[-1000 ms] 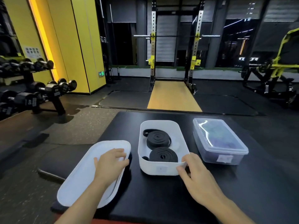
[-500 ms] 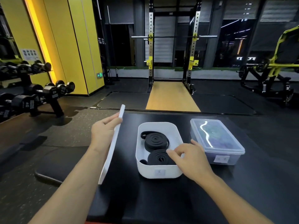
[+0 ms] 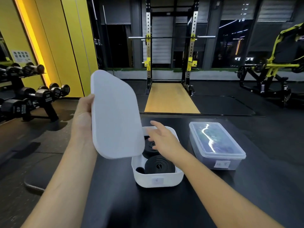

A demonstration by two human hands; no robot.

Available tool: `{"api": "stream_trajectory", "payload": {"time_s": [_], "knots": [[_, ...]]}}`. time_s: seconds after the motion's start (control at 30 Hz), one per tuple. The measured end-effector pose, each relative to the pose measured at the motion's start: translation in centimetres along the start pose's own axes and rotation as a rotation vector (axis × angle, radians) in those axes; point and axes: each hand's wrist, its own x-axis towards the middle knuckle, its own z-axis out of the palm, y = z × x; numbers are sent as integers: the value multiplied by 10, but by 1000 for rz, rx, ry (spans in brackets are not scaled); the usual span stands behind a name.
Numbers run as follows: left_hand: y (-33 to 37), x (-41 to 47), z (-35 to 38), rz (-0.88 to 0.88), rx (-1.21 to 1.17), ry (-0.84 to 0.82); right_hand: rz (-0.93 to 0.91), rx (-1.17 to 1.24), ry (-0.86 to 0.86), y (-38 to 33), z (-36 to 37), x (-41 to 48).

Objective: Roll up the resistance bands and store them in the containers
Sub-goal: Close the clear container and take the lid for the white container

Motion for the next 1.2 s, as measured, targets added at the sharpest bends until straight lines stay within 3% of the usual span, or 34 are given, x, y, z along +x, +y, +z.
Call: {"api": "stream_trajectory", "payload": {"time_s": [0.13, 0.23, 0.4, 0.57, 0.67, 1.2], "knots": [[-7, 10, 9, -32, -25, -3, 34, 188, -15, -3, 3, 13], [-28, 19, 9, -87, 12, 14, 21, 188, 51, 3, -2, 14], [-68, 34, -2, -116, 125, 128, 67, -139, 240, 24, -35, 16], [-116, 37, -12, -72, 542, 168, 152, -555, 294, 49, -63, 10], [-136, 44, -16, -90, 707, 68, 204, -720, 327, 62, -65, 3], [-151, 60, -40, -110, 908, 70, 240, -755, 297, 67, -54, 17]]}}
